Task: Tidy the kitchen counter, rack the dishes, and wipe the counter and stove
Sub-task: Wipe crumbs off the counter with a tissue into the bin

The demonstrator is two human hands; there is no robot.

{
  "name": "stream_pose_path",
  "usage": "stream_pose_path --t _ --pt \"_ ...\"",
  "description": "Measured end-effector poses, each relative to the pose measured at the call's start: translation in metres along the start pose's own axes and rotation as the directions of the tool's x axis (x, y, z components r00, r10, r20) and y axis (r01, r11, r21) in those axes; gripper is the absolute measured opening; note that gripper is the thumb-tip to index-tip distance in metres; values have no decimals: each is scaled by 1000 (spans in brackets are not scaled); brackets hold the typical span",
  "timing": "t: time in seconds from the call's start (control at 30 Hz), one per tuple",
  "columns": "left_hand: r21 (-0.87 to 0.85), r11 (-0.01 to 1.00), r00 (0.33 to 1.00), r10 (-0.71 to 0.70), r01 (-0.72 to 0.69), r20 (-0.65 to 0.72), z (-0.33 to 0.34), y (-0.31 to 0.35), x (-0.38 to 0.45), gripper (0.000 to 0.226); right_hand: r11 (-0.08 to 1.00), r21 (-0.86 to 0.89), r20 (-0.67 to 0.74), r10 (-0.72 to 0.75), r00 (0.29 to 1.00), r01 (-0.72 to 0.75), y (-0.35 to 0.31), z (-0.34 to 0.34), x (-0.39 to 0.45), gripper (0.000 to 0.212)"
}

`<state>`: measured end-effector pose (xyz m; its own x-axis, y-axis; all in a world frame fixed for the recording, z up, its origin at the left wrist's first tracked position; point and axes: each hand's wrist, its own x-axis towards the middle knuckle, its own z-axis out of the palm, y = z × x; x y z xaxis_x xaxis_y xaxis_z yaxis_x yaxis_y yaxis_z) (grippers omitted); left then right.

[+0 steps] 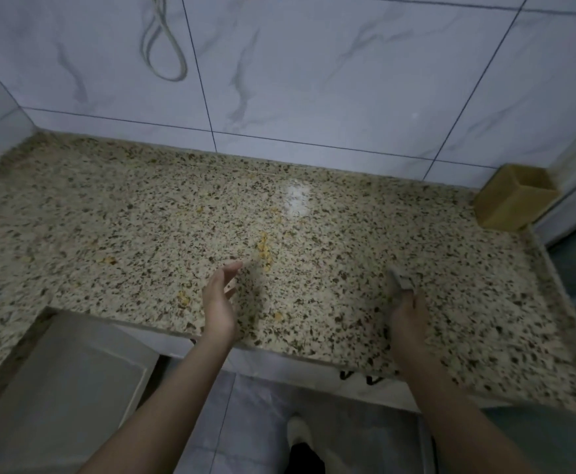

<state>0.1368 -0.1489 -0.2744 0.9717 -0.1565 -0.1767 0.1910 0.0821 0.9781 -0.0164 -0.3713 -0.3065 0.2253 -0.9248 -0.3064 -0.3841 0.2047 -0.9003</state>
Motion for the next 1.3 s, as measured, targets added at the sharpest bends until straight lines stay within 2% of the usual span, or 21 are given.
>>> stream_pose_path --t 0.13,0.3,0.47,0.7,0.83,1.03,1.2,1.3 --pt "-38 998 986 -59 54 -153 -22 -22 2 38 995 -100 33 25 999 -22 39 11 -8 51" --pt "-131 988 940 -123 85 -317 -42 -28 29 33 993 -119 -52 -5 999 -2 42 59 -11 42" --pt "-144 987 931 -122 76 -345 -56 -26 54 32 993 -88 -26 -82 996 79 45 104 -38 38" --pt "-134 990 910 -86 34 -406 -91 -12 71 33 978 -138 -7 -159 987 156 33 147 -68 36" --pt "-130 991 912 -63 11 -406 -104 -6 82 36 975 -178 -12 -134 991 130 31 163 -79 38" --pt "-216 975 921 -136 58 -364 -124 4 100 36 957 -255 -30 -150 988 137 32 191 -95 40" --pt "-200 978 957 -106 52 -269 -169 19 116 36 944 -327 -178 -27 984 -33 19 236 -107 43" --pt "-209 976 969 -104 56 -225 -203 23 126 36 956 -282 -265 8 964 -86 5 272 -114 42"
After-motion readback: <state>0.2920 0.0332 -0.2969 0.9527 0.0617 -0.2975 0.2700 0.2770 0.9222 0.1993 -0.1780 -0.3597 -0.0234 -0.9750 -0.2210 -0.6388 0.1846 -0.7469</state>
